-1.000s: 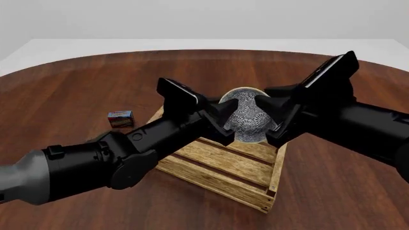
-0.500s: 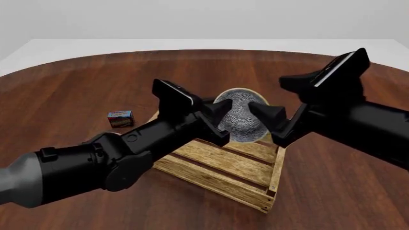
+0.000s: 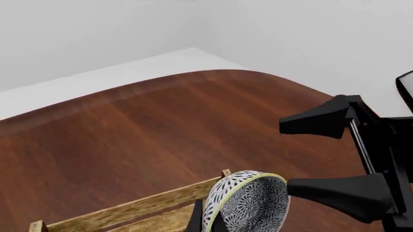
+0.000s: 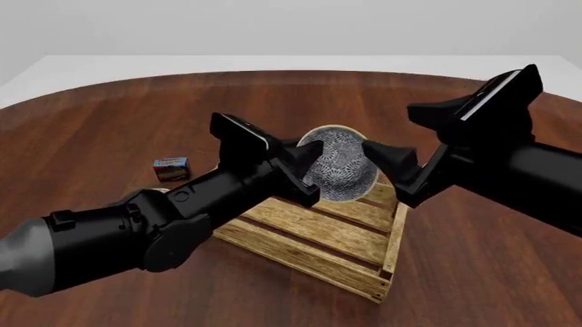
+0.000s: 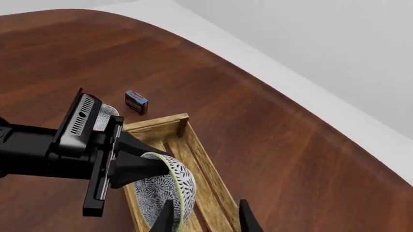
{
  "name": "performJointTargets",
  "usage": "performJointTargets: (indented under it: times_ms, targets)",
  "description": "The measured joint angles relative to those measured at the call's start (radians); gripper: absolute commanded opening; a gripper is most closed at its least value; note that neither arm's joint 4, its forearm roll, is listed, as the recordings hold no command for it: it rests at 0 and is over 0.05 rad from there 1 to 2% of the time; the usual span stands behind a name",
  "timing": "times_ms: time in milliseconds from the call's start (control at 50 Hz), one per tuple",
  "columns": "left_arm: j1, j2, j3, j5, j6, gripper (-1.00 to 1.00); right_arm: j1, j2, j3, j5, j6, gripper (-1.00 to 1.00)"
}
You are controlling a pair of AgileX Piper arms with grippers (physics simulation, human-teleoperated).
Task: Stack the right bowl on the left bowl and place them in the tray.
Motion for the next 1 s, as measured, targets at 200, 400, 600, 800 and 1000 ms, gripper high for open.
performJointTargets:
  times_ms: [200,400,600,800,1000]
  targets:
    - [0.019,-0.043,0.018,0.018,0.023,-1.00,-0.031,-0.018,0.008,0.002,-0.002,1.00]
    - [0.048,-0.089,0.036,0.043,0.042,-1.00,-0.056,-0.039,0.011,0.002,0.004,1.00]
    - [0.077,-0.130,0.045,0.085,0.061,-1.00,-0.074,-0.047,0.009,-0.018,0.013,1.00]
    - [0.102,-0.159,0.039,0.146,0.083,-1.00,-0.078,-0.052,0.014,-0.052,0.014,1.00]
    - [0.129,-0.176,0.016,0.229,0.085,-1.00,-0.068,-0.063,0.029,-0.104,0.012,1.00]
